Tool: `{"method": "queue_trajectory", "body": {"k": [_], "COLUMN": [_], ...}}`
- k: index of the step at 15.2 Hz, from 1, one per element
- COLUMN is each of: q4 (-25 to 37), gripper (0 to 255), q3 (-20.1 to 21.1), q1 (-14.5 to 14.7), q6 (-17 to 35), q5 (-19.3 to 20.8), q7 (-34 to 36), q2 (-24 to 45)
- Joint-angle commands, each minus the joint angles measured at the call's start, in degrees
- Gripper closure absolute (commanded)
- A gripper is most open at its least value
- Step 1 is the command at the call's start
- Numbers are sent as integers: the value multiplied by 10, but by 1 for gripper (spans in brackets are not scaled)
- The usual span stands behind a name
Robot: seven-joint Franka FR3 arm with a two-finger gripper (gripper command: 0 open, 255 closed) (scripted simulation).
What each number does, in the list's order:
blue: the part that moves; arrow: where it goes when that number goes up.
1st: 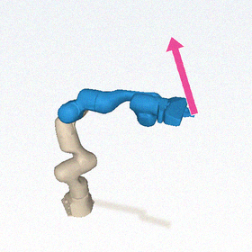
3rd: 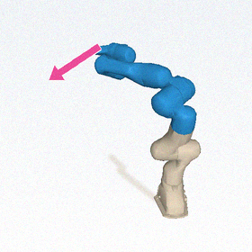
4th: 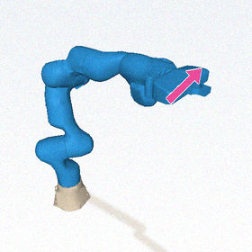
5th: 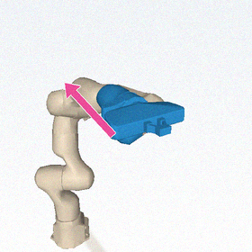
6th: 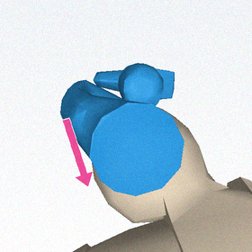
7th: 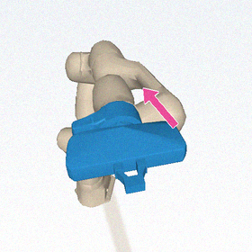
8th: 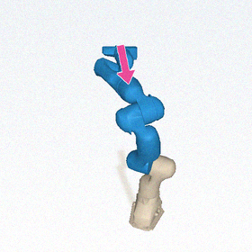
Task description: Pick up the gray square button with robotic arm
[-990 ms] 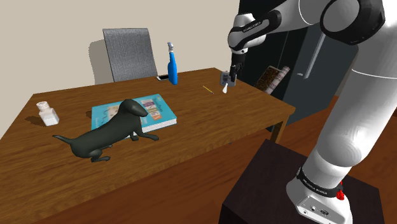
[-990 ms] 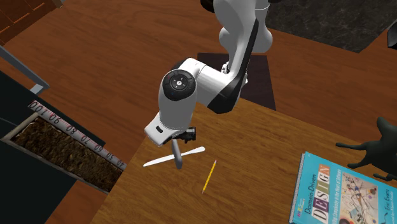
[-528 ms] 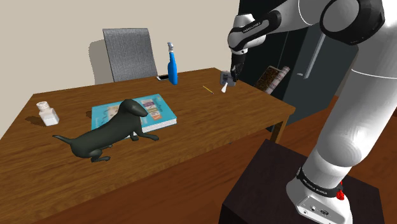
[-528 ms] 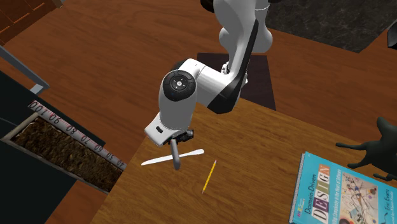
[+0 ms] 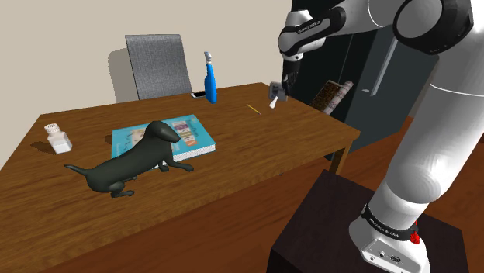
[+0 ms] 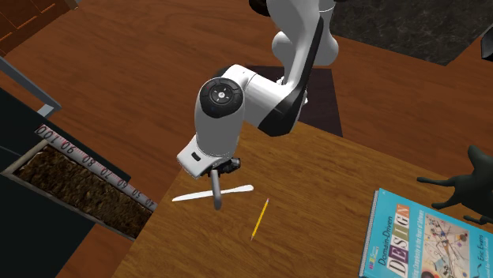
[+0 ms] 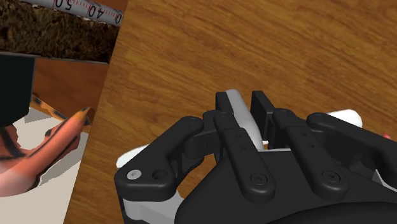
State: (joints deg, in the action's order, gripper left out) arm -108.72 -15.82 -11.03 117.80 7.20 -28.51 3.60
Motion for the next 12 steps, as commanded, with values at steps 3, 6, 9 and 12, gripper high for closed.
{"method": "queue_trajectory", "body": {"k": [3,6,9,12], "q4": [24,44,65,73], "gripper": [255,255,255,255], "q3": [0,1,1,1], "q1": [1,1,1,1], "q6": [-29,-51,-74,-83], "q5": [0,0,-1,-1], "q7": [-3,-5,-7,-8], "q2": [-5,-8,-10,-10]}}
